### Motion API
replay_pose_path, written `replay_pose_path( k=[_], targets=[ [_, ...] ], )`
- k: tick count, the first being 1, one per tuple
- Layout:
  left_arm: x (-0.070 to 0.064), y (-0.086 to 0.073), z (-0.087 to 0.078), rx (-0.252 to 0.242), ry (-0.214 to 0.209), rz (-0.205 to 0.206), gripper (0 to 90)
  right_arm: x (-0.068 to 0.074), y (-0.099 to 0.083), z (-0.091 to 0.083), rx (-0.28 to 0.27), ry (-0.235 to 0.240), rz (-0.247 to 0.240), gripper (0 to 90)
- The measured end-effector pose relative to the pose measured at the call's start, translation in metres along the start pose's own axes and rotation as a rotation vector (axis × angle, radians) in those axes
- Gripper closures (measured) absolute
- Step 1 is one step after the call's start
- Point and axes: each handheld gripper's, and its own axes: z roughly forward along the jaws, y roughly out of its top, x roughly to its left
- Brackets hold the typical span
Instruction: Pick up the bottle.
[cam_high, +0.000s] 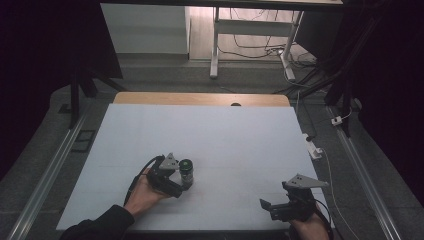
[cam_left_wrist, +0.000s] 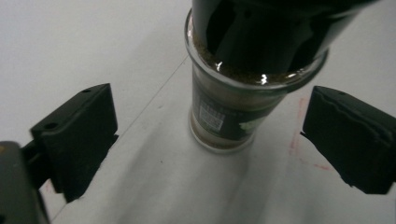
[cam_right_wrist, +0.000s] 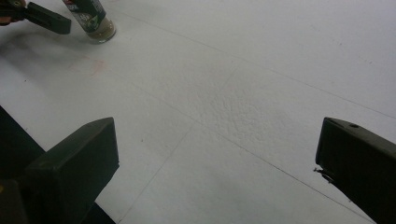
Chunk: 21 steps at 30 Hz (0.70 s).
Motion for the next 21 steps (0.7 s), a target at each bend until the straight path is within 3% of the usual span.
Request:
replay_pose_path(
  k=[6,7,9,14,15,21],
  targets=[
    [0.0002,-0.0013,0.0034,-0.019,-0.027,0.023,20.3,0.0001,-0.0001,0.0000,0.000,0.001,-0.002,0.0],
    [0.0004,-0.0017,0.0035,-0.022,-0.035,0.025,27.7,0.0002,-0.0001,-0.0001,-0.001,0.001,-0.003,0.0],
    [0.0008,-0.0025,0.0037,-0.026,-0.046,0.025,33.3,0.0003,-0.0001,-0.0001,0.000,0.001,-0.004,0.0],
    [0.0004,-0.0029,0.0021,-0.043,-0.057,0.039,42.3,0.0006,-0.0001,-0.0001,0.001,0.002,-0.006,0.0],
    [0.0003,-0.0030,0.0013,-0.048,-0.059,0.041,48.9,0.0006,-0.0001,-0.0001,0.001,0.003,-0.007,0.0],
    [-0.0002,-0.0025,-0.0003,-0.057,-0.068,0.053,53.4,0.0009,0.0000,0.0001,0.002,0.003,-0.011,0.0]
  ],
)
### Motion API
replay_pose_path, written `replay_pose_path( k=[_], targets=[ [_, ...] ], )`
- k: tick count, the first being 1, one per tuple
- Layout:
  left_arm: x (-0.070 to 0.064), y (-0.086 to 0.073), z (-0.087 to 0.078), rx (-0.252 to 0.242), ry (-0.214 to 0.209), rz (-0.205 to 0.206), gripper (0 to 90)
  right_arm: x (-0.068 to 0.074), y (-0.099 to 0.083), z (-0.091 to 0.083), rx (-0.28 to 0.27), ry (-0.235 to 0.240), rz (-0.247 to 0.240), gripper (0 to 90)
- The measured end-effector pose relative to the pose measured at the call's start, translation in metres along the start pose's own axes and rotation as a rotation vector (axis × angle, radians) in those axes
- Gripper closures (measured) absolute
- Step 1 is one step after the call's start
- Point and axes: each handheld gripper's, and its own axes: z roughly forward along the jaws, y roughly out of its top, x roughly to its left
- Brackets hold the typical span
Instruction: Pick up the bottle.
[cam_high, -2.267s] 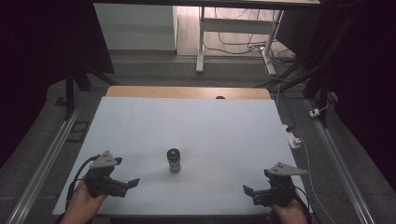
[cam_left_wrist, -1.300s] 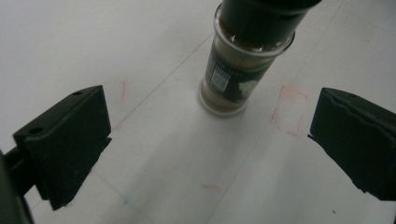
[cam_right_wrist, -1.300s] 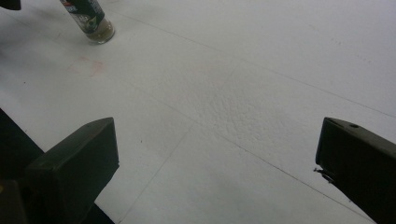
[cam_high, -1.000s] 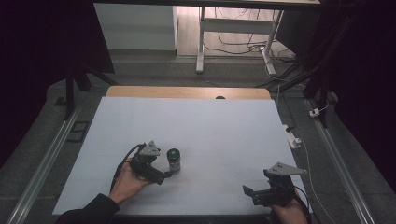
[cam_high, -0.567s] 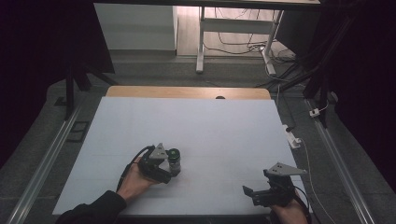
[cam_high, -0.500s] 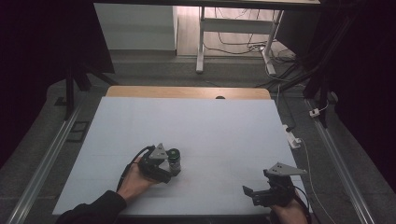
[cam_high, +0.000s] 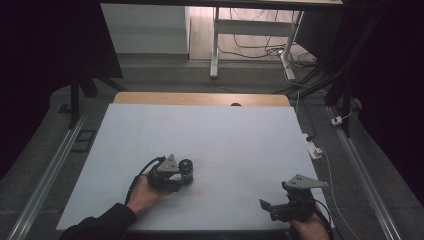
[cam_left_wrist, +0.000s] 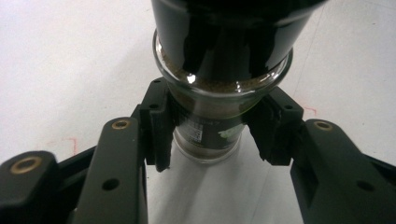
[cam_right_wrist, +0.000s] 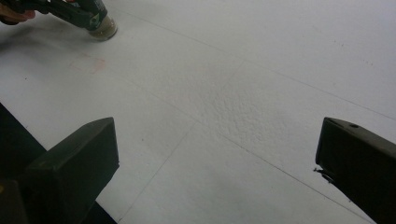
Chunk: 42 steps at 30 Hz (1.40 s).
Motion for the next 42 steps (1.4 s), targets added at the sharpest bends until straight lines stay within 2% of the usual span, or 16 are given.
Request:
replay_pose_path(
  k=[7,12,22,28,34,42],
  targets=[
    [0.002,0.001,-0.001,0.007,-0.005,-0.037,54.0,0.000,0.000,0.000,0.001,-0.003,-0.004,0.0],
    [0.004,0.002,-0.003,0.010,0.003,-0.049,54.1,0.000,0.000,0.000,0.000,-0.003,-0.005,0.0],
    [-0.003,0.013,-0.013,-0.005,0.003,-0.027,54.1,0.000,0.000,0.000,0.002,-0.003,-0.004,0.0],
    [-0.004,0.021,-0.021,-0.017,-0.003,-0.036,54.1,0.000,0.000,0.000,0.002,-0.003,-0.004,0.0],
    [-0.005,0.031,-0.029,0.000,-0.005,-0.058,54.1,0.000,0.000,0.000,0.004,-0.002,-0.004,0.0],
    [-0.008,0.046,-0.042,0.003,-0.022,-0.045,54.1,0.000,0.000,0.001,0.004,-0.001,0.002,0.0]
  ],
)
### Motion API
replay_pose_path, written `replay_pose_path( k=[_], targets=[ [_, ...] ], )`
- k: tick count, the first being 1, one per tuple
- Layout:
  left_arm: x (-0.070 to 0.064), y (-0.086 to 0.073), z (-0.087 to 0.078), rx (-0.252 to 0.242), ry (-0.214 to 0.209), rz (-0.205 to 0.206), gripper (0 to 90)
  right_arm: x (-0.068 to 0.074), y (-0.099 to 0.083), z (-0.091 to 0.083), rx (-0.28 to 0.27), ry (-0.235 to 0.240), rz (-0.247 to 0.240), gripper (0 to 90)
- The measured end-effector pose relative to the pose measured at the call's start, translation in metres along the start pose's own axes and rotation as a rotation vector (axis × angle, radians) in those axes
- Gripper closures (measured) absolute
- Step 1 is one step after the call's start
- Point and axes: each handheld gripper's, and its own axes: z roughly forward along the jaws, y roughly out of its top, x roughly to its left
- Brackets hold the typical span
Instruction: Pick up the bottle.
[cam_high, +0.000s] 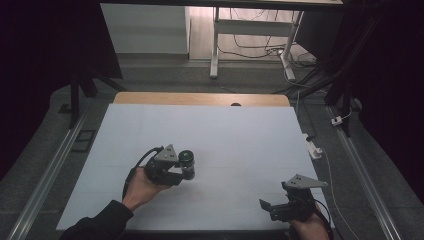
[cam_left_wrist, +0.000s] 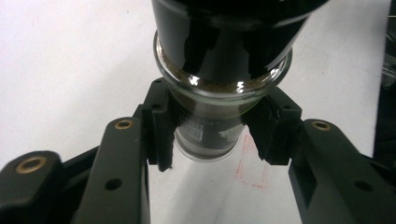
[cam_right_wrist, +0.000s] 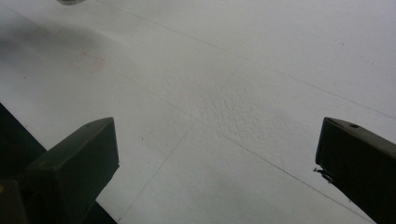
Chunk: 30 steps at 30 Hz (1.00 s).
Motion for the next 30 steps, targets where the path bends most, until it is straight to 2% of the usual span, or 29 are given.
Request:
replay_pose_path(
  k=[12,20,24,27,30],
  targets=[
    [-0.006,0.025,-0.007,0.021,-0.027,0.048,54.1,-0.001,0.000,0.000,0.002,0.002,0.008,0.0],
    [-0.007,0.039,-0.007,0.023,-0.050,0.039,54.1,-0.001,0.001,0.001,0.000,0.005,0.011,0.0],
    [-0.009,0.045,-0.009,-0.002,-0.062,0.032,54.1,-0.001,0.001,0.001,0.002,0.005,0.008,0.0],
    [-0.013,0.050,-0.011,0.004,-0.063,0.049,54.1,-0.001,0.001,0.001,0.001,0.005,0.007,0.0],
    [-0.015,0.051,-0.012,0.005,-0.067,0.047,54.1,-0.001,0.001,0.001,0.000,0.005,0.007,0.0]
  ],
)
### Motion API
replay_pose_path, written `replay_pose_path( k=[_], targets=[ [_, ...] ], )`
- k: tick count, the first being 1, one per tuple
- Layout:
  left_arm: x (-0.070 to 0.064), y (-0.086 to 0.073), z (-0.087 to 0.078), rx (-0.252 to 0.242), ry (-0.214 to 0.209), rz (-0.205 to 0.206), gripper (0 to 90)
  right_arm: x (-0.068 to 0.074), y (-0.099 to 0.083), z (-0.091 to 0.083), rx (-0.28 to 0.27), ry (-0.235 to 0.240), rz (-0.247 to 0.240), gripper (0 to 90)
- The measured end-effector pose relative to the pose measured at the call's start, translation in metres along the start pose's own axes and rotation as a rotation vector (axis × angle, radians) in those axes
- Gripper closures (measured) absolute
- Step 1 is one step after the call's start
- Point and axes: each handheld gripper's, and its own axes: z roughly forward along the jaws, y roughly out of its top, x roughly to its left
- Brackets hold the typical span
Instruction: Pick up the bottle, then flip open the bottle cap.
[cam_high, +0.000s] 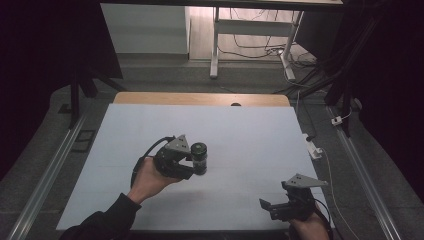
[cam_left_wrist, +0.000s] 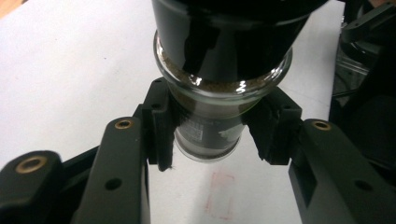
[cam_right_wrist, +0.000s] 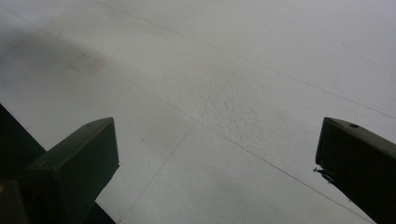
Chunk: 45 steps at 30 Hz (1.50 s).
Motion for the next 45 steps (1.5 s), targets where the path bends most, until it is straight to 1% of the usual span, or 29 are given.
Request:
replay_pose_path(
  k=[4,8,14,16,19,26,30,31,33,34,36,37,38,39,41,43,44,45],
  targets=[
    [0.000,0.000,0.000,0.017,0.005,-0.003,54.1,0.000,0.000,0.000,-0.001,-0.001,-0.003,0.0],
    [-0.001,0.000,0.000,0.021,0.007,-0.003,54.1,0.000,0.000,-0.001,-0.011,0.000,-0.001,0.0],
    [-0.001,-0.001,-0.001,0.015,-0.005,-0.015,54.1,-0.001,0.001,-0.001,-0.015,0.005,0.009,0.0],
    [-0.001,-0.001,-0.001,0.026,0.001,-0.008,54.1,-0.001,0.001,-0.002,-0.021,0.003,0.012,0.0],
    [-0.003,-0.001,0.000,0.033,-0.001,-0.008,54.1,0.000,0.001,-0.002,-0.022,0.016,0.014,0.0],
    [-0.002,-0.002,0.001,0.035,0.001,-0.009,54.1,0.005,0.009,-0.003,-0.042,0.039,-0.014,0.0],
    [-0.002,-0.003,0.001,0.035,0.004,-0.011,54.1,0.011,0.016,-0.003,-0.051,0.073,-0.038,0.0],
    [-0.001,-0.003,0.001,0.034,0.005,-0.012,54.1,0.011,0.016,-0.003,-0.051,0.073,-0.038,0.0],
    [-0.001,-0.004,0.002,0.034,0.007,-0.016,54.1,0.017,0.022,-0.001,-0.050,0.093,-0.068,0.0],
    [-0.001,-0.004,0.002,0.031,0.007,-0.019,54.1,0.017,0.022,-0.001,-0.050,0.093,-0.068,0.0],
    [0.000,-0.004,0.001,0.032,0.008,-0.019,54.1,0.021,0.026,0.000,-0.049,0.116,-0.079,0.0],
    [0.000,-0.005,0.001,0.032,0.008,-0.020,54.1,0.025,0.029,0.002,-0.057,0.138,-0.091,0.0],
    [0.000,-0.005,0.001,0.030,0.009,-0.022,54.1,0.025,0.029,0.002,-0.057,0.138,-0.091,0.0],
    [0.000,-0.005,0.001,0.026,0.009,-0.027,54.1,0.028,0.033,0.004,-0.066,0.161,-0.092,0.0],
    [0.000,-0.005,0.002,0.022,0.011,-0.030,54.1,0.031,0.038,0.005,-0.075,0.191,-0.094,0.0],
    [0.001,-0.005,0.002,0.022,0.009,-0.031,54.1,0.033,0.041,0.006,-0.077,0.200,-0.090,0.0],
    [0.001,-0.005,0.002,0.023,0.009,-0.031,54.1,0.035,0.046,0.007,-0.087,0.223,-0.090,0.0],
    [0.001,-0.006,0.001,0.026,0.009,-0.027,54.1,0.037,0.048,0.008,-0.090,0.232,-0.092,0.0]
  ],
)
